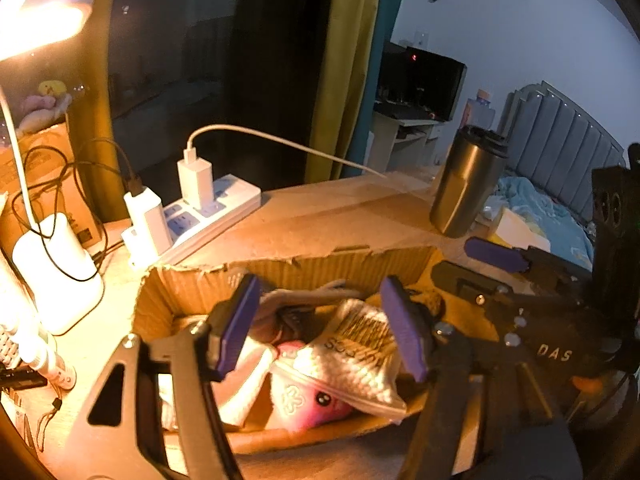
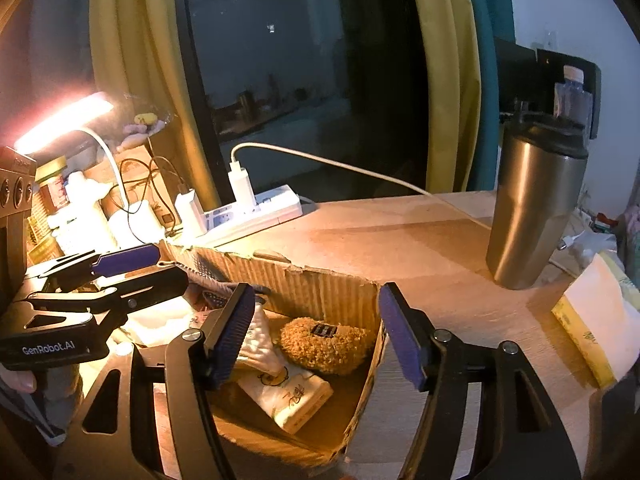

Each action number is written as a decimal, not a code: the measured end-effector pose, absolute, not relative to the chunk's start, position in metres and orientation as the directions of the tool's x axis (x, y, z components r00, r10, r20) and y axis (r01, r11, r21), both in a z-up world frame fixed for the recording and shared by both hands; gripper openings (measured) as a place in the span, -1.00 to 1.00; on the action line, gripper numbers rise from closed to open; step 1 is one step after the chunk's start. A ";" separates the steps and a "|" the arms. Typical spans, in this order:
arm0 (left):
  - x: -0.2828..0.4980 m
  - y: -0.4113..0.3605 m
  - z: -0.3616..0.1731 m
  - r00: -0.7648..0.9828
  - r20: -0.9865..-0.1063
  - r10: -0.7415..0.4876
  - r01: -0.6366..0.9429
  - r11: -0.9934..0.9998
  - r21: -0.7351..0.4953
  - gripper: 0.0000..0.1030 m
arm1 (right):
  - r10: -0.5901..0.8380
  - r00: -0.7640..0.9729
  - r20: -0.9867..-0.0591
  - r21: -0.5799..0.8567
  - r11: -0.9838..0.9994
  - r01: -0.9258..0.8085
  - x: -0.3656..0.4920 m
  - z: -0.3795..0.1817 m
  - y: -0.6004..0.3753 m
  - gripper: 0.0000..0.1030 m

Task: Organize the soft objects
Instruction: 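Lower the glove and plush into the box and open both tools, then withdraw both tools from the box toward the bubble wrap and paper towel, then grasp the bubble-wrap bundle with the left tool while the right tool grasps the white towel, then carry the bubble wrap and white towel over the cardboard box, then lower both items into the box and open both tools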

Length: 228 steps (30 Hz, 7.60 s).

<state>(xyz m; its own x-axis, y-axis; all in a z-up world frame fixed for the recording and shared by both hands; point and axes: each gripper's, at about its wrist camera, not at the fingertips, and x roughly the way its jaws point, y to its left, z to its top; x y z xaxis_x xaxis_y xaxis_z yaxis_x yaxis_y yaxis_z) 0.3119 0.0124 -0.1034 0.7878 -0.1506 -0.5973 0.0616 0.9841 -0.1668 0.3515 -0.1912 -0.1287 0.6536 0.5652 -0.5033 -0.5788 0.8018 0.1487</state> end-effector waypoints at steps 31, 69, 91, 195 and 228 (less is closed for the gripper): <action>0.217 0.022 -0.063 0.850 -0.506 -0.150 0.079 0.984 -0.161 0.27 | 0.530 0.695 -0.486 0.064 0.815 -0.576 0.251 -0.102 -0.207 0.32; 0.114 0.003 -0.127 0.800 -0.592 -0.101 0.002 0.986 -0.166 0.27 | 0.534 0.581 -0.614 -0.033 0.719 -0.695 0.157 -0.181 -0.221 0.61; 0.100 0.007 -0.152 0.772 -0.628 -0.098 -0.028 0.982 -0.187 0.27 | 0.474 0.522 -0.709 -0.094 0.670 -0.736 0.156 -0.221 -0.203 0.71; 0.222 0.015 -0.069 0.848 -0.529 -0.046 0.001 0.996 -0.086 -0.16 | 0.636 0.631 -0.443 0.073 0.728 -0.682 0.292 -0.091 -0.227 -0.90; 0.295 0.029 -0.138 0.750 -0.661 -0.036 -0.048 0.993 -0.109 0.03 | 0.509 0.564 -0.650 0.003 0.744 -0.668 0.346 -0.164 -0.159 -0.62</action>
<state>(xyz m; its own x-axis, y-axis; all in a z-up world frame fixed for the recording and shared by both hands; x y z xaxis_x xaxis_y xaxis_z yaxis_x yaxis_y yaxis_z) 0.2947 0.0293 -0.1383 0.7497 -0.0359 -0.6608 -0.0485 0.9929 -0.1090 0.3460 -0.1586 -0.1642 0.5643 0.5091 -0.6499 -0.6681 0.7441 0.0029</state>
